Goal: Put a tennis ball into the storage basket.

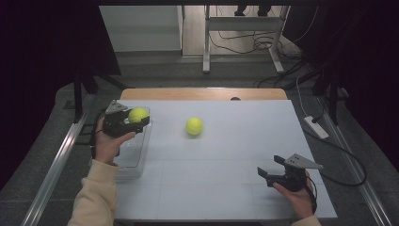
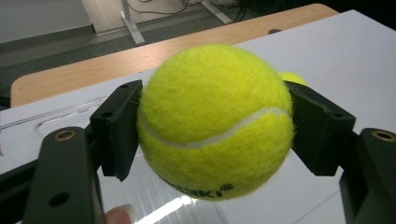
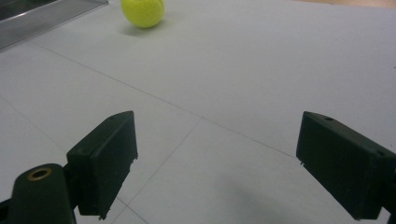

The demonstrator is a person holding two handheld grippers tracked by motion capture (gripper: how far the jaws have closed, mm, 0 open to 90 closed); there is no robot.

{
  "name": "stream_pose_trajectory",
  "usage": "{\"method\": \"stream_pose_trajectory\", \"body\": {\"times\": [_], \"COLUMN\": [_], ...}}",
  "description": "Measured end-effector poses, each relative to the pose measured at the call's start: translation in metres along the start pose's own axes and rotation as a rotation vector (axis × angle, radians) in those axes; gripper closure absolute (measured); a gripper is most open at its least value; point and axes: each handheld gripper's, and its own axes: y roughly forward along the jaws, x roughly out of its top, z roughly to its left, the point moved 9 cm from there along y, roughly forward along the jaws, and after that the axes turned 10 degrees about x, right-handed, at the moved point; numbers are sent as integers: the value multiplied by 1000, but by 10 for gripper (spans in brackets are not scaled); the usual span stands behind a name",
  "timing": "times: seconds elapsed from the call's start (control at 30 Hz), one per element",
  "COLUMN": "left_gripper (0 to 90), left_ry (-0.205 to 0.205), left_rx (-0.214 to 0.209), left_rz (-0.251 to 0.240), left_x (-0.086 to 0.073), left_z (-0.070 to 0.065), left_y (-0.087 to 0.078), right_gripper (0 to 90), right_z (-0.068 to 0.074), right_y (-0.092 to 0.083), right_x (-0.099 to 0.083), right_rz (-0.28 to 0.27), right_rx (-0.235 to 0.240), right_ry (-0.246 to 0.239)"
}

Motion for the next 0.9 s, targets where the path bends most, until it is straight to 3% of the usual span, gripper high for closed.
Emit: {"method": "stream_pose_trajectory", "body": {"times": [0.67,0.9], "left_gripper": [270,270], "left_ry": [-47,-45], "left_rx": [98,121], "left_rz": [59,79], "left_x": [-7,-6], "left_z": [42,53], "left_y": [18,20], "right_gripper": [125,125], "right_z": [0,-1], "right_y": [1,1], "right_x": [0,0], "right_rz": [2,3], "right_rx": [2,2], "right_ry": [1,2]}}
